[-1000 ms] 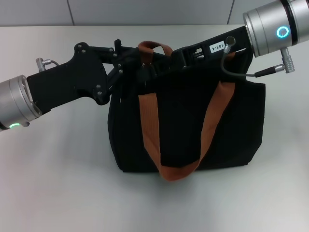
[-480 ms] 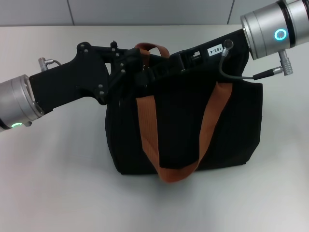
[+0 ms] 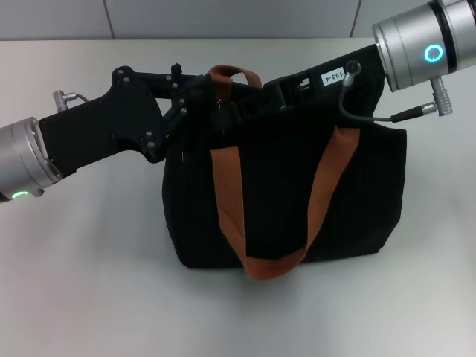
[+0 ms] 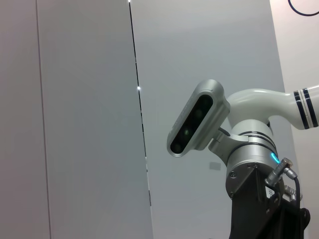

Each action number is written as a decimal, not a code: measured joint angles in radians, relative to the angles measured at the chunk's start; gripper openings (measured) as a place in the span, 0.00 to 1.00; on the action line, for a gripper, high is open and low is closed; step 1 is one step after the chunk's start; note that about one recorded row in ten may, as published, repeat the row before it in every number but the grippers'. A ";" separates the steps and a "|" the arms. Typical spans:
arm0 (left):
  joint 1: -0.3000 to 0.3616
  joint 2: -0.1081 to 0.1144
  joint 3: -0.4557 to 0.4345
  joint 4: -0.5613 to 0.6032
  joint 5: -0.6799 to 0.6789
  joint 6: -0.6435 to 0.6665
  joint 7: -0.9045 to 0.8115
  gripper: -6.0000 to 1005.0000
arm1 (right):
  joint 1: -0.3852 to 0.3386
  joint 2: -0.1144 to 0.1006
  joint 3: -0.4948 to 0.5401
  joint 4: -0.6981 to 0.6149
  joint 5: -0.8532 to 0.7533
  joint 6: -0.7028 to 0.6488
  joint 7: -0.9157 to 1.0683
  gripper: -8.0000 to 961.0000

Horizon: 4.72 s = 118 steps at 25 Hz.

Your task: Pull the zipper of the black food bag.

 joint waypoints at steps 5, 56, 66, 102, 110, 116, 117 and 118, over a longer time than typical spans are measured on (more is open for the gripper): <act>-0.004 0.000 0.000 0.001 0.000 0.004 0.000 0.04 | 0.003 0.000 -0.001 0.000 -0.001 0.001 -0.002 0.25; 0.029 0.003 0.002 0.005 -0.020 0.045 0.004 0.04 | -0.013 0.008 -0.003 -0.016 -0.002 -0.001 -0.005 0.13; 0.035 0.003 0.003 0.005 -0.019 0.060 0.011 0.04 | -0.015 0.008 -0.002 -0.019 0.001 -0.002 -0.008 0.10; 0.046 0.005 0.011 0.006 -0.016 0.077 0.011 0.04 | -0.031 0.008 0.000 -0.077 0.018 -0.033 -0.011 0.35; 0.048 0.003 0.011 0.006 -0.017 0.092 0.010 0.05 | -0.030 0.016 -0.011 -0.074 0.014 -0.034 -0.011 0.38; 0.048 0.003 0.011 0.006 -0.018 0.093 0.007 0.05 | -0.031 0.021 -0.041 -0.080 0.014 -0.033 -0.010 0.35; 0.048 0.003 0.011 0.006 -0.018 0.093 0.007 0.05 | -0.031 0.021 -0.041 -0.081 0.015 -0.034 -0.010 0.32; 0.048 0.003 0.011 0.006 -0.018 0.093 0.007 0.05 | -0.032 0.021 -0.041 -0.081 0.016 -0.034 -0.010 0.29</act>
